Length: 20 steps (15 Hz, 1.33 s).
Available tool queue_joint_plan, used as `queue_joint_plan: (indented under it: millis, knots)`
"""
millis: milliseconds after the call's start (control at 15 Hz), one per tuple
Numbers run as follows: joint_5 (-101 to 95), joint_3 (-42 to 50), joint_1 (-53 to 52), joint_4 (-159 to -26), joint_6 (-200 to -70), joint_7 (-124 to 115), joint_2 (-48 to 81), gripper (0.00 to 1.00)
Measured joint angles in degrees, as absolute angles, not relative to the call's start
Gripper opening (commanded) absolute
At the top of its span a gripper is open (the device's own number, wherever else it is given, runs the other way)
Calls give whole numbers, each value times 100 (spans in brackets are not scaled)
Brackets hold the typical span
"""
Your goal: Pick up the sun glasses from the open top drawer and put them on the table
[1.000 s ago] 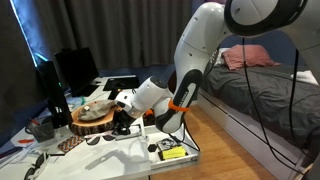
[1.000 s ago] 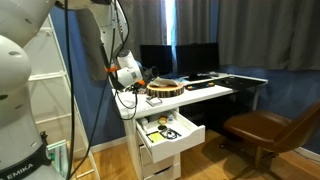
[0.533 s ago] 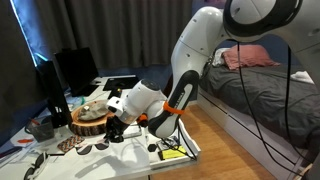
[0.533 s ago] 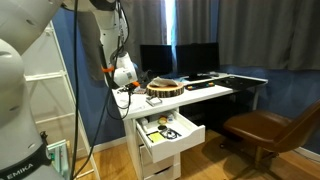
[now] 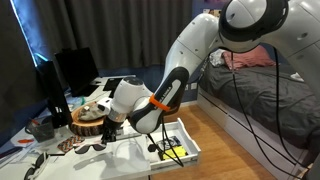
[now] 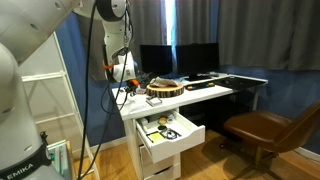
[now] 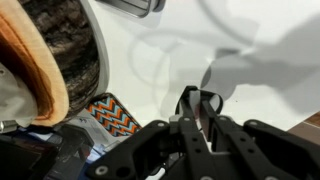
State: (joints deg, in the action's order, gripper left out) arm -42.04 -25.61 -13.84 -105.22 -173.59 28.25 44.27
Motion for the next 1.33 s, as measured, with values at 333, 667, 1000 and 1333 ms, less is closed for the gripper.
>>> queue_joint_plan:
  millis: [333, 667, 1000, 1333]
  knots:
    - [-3320, -2785, -1301, -10079, -16521, 3199, 4720, 3]
    - [-2557, -2805, -1335, -9772, -16086, 3668, 4894, 52]
    - [-2267, -2858, -1364, -9627, -16046, 3940, 4900, 87]
    - [-2188, -2828, -1463, -10036, -16267, 3706, 4594, 100]
